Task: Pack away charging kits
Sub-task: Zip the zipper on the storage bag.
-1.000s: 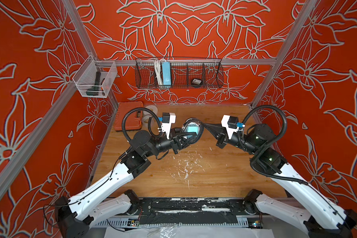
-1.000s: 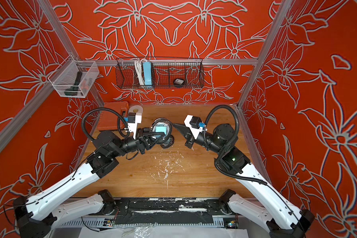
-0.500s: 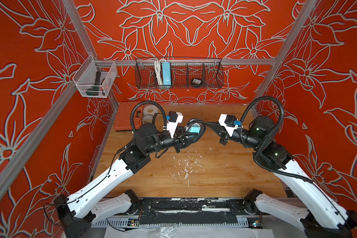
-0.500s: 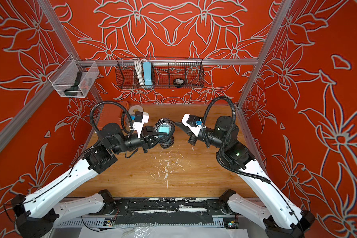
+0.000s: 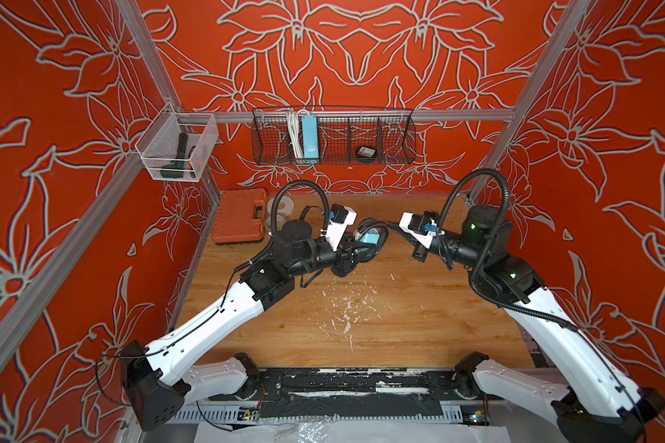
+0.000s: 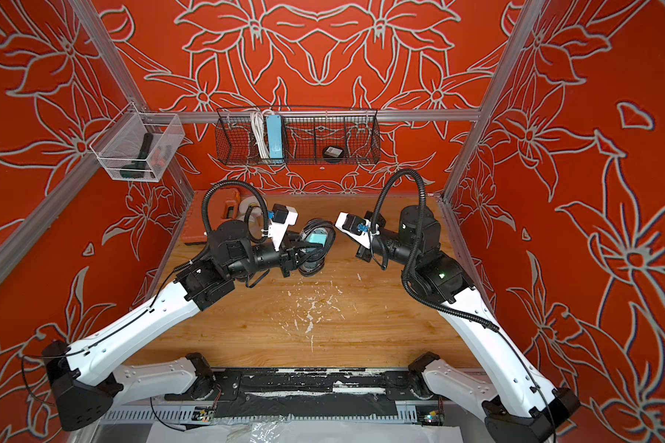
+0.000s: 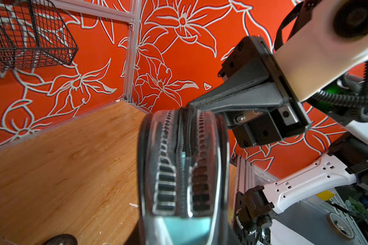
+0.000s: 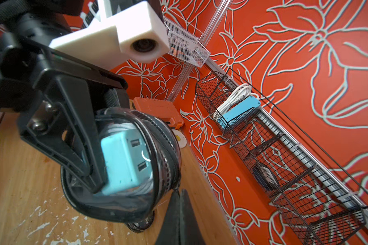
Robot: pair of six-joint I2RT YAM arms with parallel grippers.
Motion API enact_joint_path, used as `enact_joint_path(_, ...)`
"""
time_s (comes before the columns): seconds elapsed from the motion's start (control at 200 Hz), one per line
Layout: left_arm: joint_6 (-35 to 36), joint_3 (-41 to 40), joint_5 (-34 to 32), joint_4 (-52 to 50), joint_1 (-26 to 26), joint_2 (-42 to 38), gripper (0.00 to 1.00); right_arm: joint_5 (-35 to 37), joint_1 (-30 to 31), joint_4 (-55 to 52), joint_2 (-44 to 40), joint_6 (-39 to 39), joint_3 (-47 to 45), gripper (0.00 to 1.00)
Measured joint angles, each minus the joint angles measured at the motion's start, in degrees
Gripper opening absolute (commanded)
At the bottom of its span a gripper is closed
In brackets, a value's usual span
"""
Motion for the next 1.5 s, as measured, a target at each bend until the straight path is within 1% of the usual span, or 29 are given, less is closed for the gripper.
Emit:
enact_joint_path(0.12, 1.22, 1.33, -1.07, -1.53, -1.11, 2.4, 0.0, -0.04, -0.44, -2.25, 0.04, -3.58, 0.26, 0.0)
enact_joint_path(0.315, 3.58, 5.09, -6.69, -4.48, -4.81, 7.98, 0.0, 1.09, -1.42, -5.97, 0.57, -8.04, 1.18, 0.0)
enact_joint_path(0.505, 5.44, 9.31, -9.7, -8.0, -5.62, 13.84, 0.0, 4.02, -2.36, -6.4, -0.22, -13.11, -1.18, 0.0)
enact_joint_path(0.681, 6.27, 13.18, -10.34, -11.39, -5.75, 18.14, 0.0, 4.92, -2.8, -7.06, -0.31, -14.19, -1.9, 0.0)
enact_joint_path(0.796, 5.79, 14.75, -11.32, -13.94, -5.86, 19.04, 0.0, 6.69, -2.82, -1.38, -1.97, -14.1, -6.78, 0.0)
enact_joint_path(0.906, 5.09, 14.01, -11.43, -14.6, -5.88, 18.75, 0.0, 7.5, -2.6, 0.33, -2.38, -13.05, -8.68, 0.0)
enact_joint_path(0.911, 5.09, 13.94, -11.43, -14.56, -5.88, 18.71, 0.01, 7.48, -2.58, 0.37, -2.36, -12.98, -8.68, 0.0)
enact_joint_path(0.996, 4.44, 12.41, -10.54, -12.7, -5.86, 17.0, 0.39, 7.37, -2.23, 1.95, -2.36, -9.84, -8.68, 0.0)
enact_joint_path(1.031, 4.09, 11.37, -10.25, -11.52, -5.84, 15.76, 0.52, 7.06, -2.08, 2.75, -2.36, -8.31, -8.52, 0.0)
enact_joint_path(1.071, 3.37, 9.9, -9.84, -10.51, -5.75, 14.08, 0.63, 6.64, -1.97, 3.8, -2.29, -6.4, -8.04, 0.0)
enact_joint_path(1.106, 2.73, 8.44, -9.49, -9.4, -5.51, 12.57, 0.7, 6.25, -1.95, 4.68, -2.12, -4.57, -7.17, 0.0)
enact_joint_path(1.206, 1.4, 2.58, -8.0, -3.21, -5.09, 7.21, 0.88, 6.08, -1.92, 8.02, -1.55, 1.22, -4.42, 0.0)
enact_joint_path(1.241, 0.85, -0.24, -8.02, 0.02, -5.03, 4.81, 0.93, 6.05, -1.92, 9.31, -1.46, 3.39, -3.72, 0.0)
enact_joint_path(1.296, 0.52, -5.2, -8.41, 6.34, -4.85, 0.59, 0.98, 5.99, -1.92, 11.17, -1.44, 7.06, -3.1, 0.0)
enact_joint_path(1.321, 0.13, -7.41, -8.72, 9.16, -4.83, -1.14, 0.99, 5.86, -1.92, 11.85, -1.44, 8.74, -2.91, 0.0)
enact_joint_path(1.396, -1.09, -15.93, -10.23, 21.68, -4.83, -6.95, 0.99, 4.79, -1.92, 13.97, -1.44, 14.03, -2.75, 0.0)
enact_joint_path(1.496, -2.27, -25.68, -13.31, 37.48, -4.83, -12.17, 0.99, 3.19, -1.88, 17.31, -1.46, 21.66, -2.75, 0.0)
